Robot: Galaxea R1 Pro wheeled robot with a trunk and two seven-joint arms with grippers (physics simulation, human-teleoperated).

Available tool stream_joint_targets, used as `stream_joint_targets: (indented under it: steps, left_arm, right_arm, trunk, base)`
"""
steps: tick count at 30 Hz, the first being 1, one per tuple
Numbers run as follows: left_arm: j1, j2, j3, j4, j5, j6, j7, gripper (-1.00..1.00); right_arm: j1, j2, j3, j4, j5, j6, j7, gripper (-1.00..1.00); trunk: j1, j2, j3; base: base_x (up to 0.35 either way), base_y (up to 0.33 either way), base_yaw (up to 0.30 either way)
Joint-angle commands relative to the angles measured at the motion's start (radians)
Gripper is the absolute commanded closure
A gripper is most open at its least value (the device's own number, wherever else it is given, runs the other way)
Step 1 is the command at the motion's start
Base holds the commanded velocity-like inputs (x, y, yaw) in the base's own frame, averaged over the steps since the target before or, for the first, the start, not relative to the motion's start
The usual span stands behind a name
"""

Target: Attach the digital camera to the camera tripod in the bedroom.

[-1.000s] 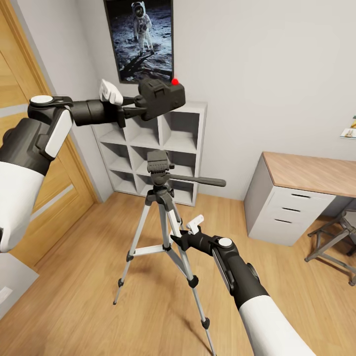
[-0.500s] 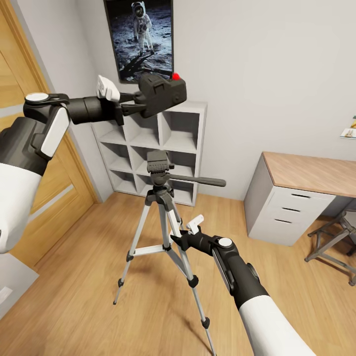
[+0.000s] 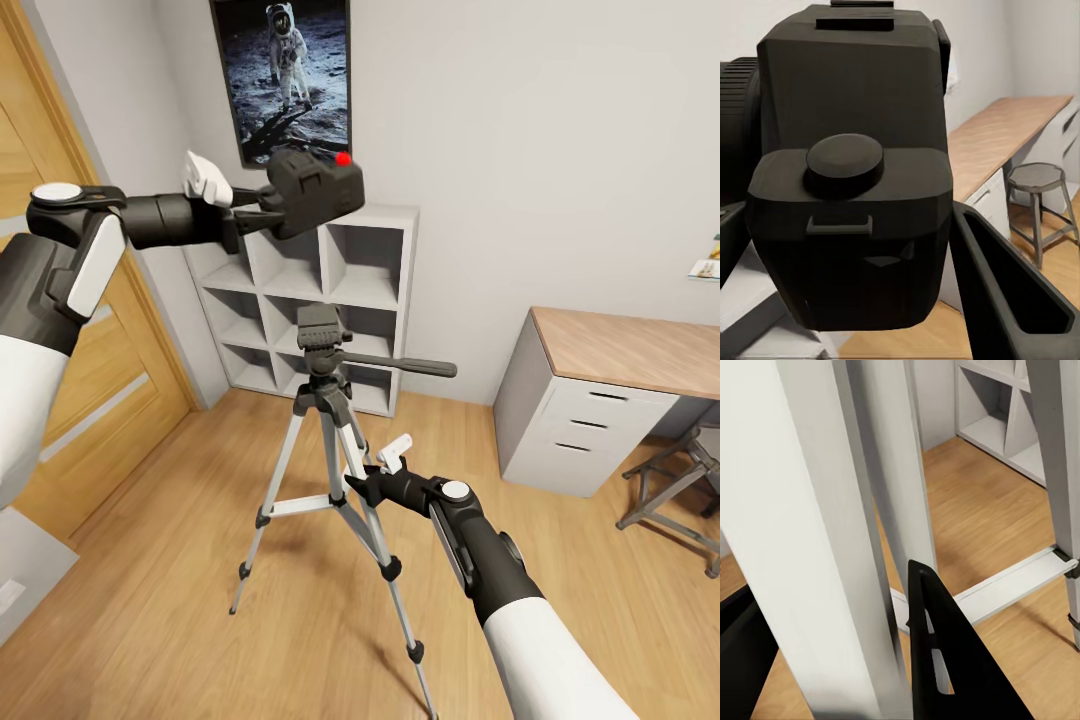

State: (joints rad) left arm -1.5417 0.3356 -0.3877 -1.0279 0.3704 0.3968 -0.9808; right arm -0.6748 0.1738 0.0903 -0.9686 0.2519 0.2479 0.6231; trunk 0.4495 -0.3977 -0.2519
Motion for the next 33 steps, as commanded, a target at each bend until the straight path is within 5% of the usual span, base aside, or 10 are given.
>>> stream_joint_targets:
  steps: [1, 7, 8, 14, 33]
  left_arm:
    - [-0.001, 0.000, -0.003, 0.004, 0.009, 0.007, 0.002, 1.00]
    - [-0.001, -0.002, -0.001, 0.084, 0.004, -0.008, -0.017, 1.00]
    - [-0.001, 0.014, 0.001, 0.140, -0.001, -0.068, -0.145, 1.00]
    - [-0.001, 0.019, -0.003, 0.209, -0.011, -0.165, -0.317, 1.00]
    - [-0.001, 0.031, -0.013, 0.208, -0.015, -0.202, -0.337, 1.00]
  right_arm:
    - [-0.001, 0.001, -0.001, -0.002, -0.001, 0.005, 0.005, 1.00]
    - [0.000, 0.001, -0.001, -0.002, -0.002, 0.005, 0.005, 1.00]
    - [0.000, 0.001, -0.001, -0.002, -0.002, 0.005, 0.007, 1.00]
    - [0.000, 0.001, -0.001, -0.002, 0.001, 0.006, 0.007, 1.00]
    - [-0.001, 0.001, -0.001, -0.002, -0.002, 0.017, 0.007, 1.00]
  trunk:
    - [0.001, -0.002, -0.002]
    - [0.001, -0.002, -0.002]
    - [0.001, -0.002, -0.002]
    - [0.001, -0.002, -0.002]
    - [0.001, -0.002, -0.002]
  base:
    - [0.000, 0.000, 0.000]
    - [0.000, 0.000, 0.000]
    - [0.000, 0.000, 0.000]
    - [0.000, 0.000, 0.000]
    - [0.000, 0.000, 0.000]
